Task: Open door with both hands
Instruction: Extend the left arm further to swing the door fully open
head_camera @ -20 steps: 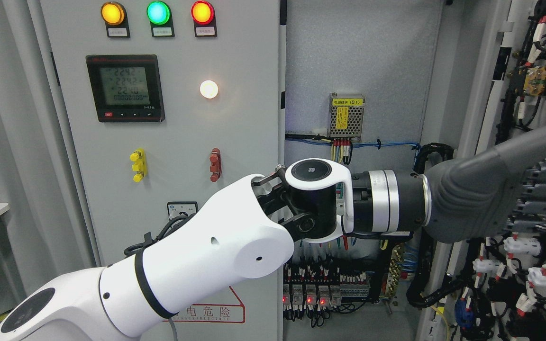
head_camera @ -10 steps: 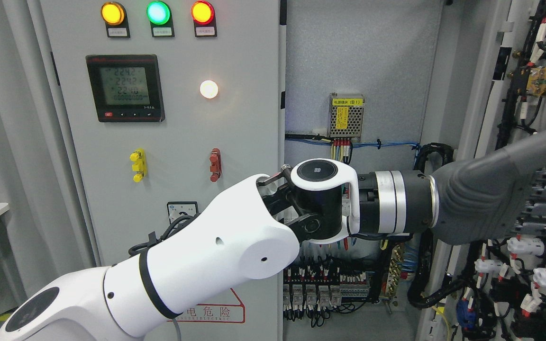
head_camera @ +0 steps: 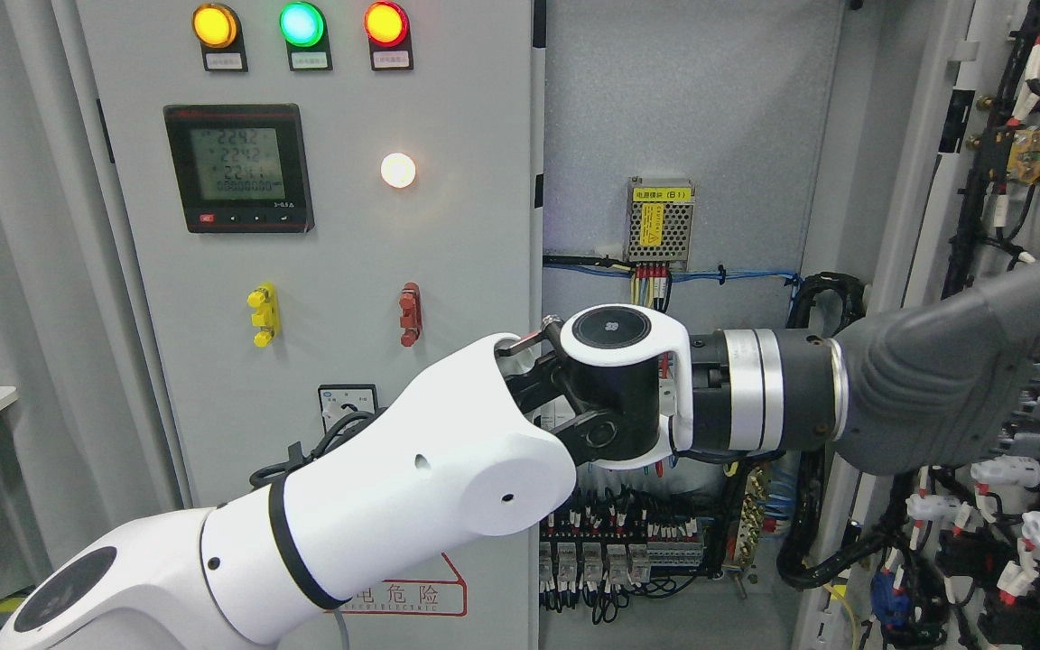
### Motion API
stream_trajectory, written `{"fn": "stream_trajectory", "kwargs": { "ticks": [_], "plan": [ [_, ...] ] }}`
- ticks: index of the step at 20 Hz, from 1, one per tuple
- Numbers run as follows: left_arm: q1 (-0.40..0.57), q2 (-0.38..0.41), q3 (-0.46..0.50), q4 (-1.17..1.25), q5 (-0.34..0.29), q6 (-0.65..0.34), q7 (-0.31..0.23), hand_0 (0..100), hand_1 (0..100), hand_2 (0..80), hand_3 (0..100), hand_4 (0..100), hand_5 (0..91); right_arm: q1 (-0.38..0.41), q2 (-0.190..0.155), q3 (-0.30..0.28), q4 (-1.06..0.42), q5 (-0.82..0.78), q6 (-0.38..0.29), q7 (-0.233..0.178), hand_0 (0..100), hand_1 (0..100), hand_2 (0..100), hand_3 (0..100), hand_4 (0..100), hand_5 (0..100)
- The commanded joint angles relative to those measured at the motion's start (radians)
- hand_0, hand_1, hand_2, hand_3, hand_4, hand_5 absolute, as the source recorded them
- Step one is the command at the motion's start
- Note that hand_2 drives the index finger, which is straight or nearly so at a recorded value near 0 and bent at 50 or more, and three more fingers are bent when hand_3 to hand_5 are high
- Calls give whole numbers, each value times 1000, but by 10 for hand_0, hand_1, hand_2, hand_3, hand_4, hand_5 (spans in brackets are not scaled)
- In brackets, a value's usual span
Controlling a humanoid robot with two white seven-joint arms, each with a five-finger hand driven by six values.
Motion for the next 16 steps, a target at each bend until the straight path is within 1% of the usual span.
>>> {"fn": "stream_trajectory", "kwargs": {
  "ticks": [1, 5, 8, 10, 11, 16],
  "plan": [
    [1, -3, -3, -14, 3, -2, 1, 295, 0, 28, 27, 36, 0, 0, -2, 1, 0, 0, 0, 1, 218, 0, 0, 0, 0, 0],
    [4, -3, -4, -14, 3, -2, 2, 296, 0, 27, 27, 37, 0, 1, 0, -2, 2, 0, 0, 1, 218, 0, 0, 0, 0, 0],
    [24, -3, -1, -15, -7, 0, 6, 296, 0, 28, 27, 37, 0, 1, 0, 1, 0, 0, -1, 1, 218, 0, 0, 0, 0, 0],
    [59, -3, 20, -32, -17, 3, 6, 296, 0, 28, 27, 37, 0, 1, 0, 1, 0, -2, 0, 1, 218, 0, 0, 0, 0, 0],
    [70, 3, 46, -61, -20, 6, 6, 296, 0, 28, 27, 37, 0, 1, 0, 1, 0, -2, 0, 1, 218, 0, 0, 0, 0, 0],
    [127, 207, 97, -230, -27, 6, 6, 296, 0, 28, 27, 37, 0, 1, -2, 1, -2, -2, -1, 1, 218, 0, 0, 0, 0, 0]
  ]
}}
